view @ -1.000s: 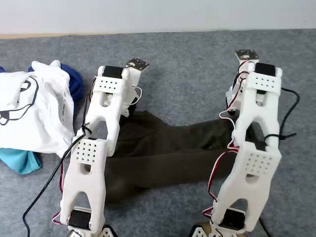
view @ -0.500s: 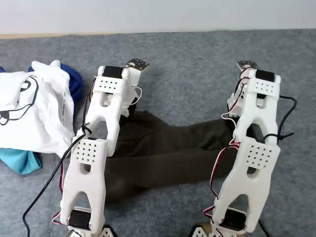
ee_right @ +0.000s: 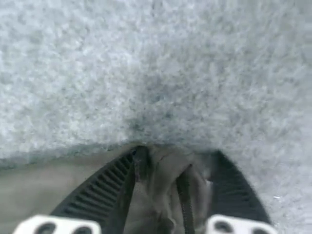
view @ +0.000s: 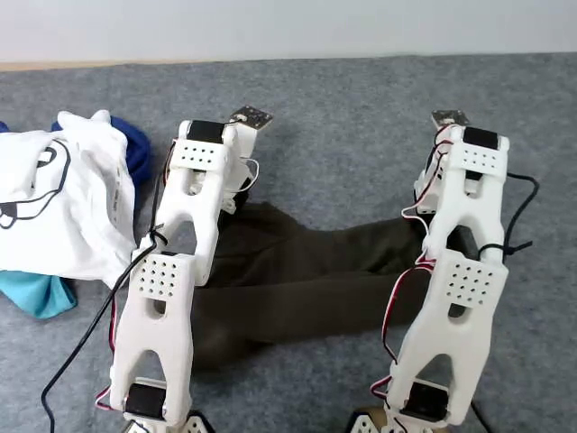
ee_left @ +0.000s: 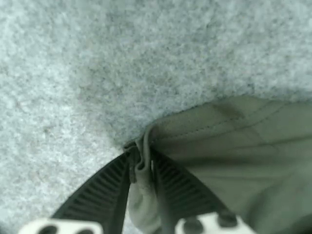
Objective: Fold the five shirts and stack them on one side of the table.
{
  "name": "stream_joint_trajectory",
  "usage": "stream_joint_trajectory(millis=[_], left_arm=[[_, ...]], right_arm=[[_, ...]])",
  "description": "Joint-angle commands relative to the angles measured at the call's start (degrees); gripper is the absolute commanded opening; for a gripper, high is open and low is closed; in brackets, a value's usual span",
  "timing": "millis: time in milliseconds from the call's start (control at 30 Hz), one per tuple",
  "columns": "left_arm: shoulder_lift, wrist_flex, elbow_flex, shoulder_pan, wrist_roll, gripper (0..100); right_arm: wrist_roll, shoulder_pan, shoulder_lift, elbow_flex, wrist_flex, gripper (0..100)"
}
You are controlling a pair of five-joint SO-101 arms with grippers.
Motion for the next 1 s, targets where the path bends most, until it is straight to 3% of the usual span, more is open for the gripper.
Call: stream_joint_trajectory(millis=[0, 200, 467, 667, 967], left_arm=[[-0.4, 0.7, 0.0, -1.5, -0.4, 0], [-0.4, 0.7, 0.0, -1.5, -0.4, 0], [-0.4, 0.7, -0.1, -1.5, -0.4, 0], [-1.3, 1.0, -1.8, -1.6, -0.3, 0], [-20.6, 1.2, -5.0, -4.2, 2.8, 0]], right_arm=[[-0.1, -3.5, 0.3, -0.8, 0.7, 5.0], [3.1, -4.2, 0.2, -1.8, 2.5, 1.0], [4.4, -4.2, 0.2, -16.4, 14.1, 1.0], [7.2, -4.4, -5.4, -20.7, 14.4, 1.0], [11.4, -4.8, -19.8, -20.5, 14.5, 1.0]])
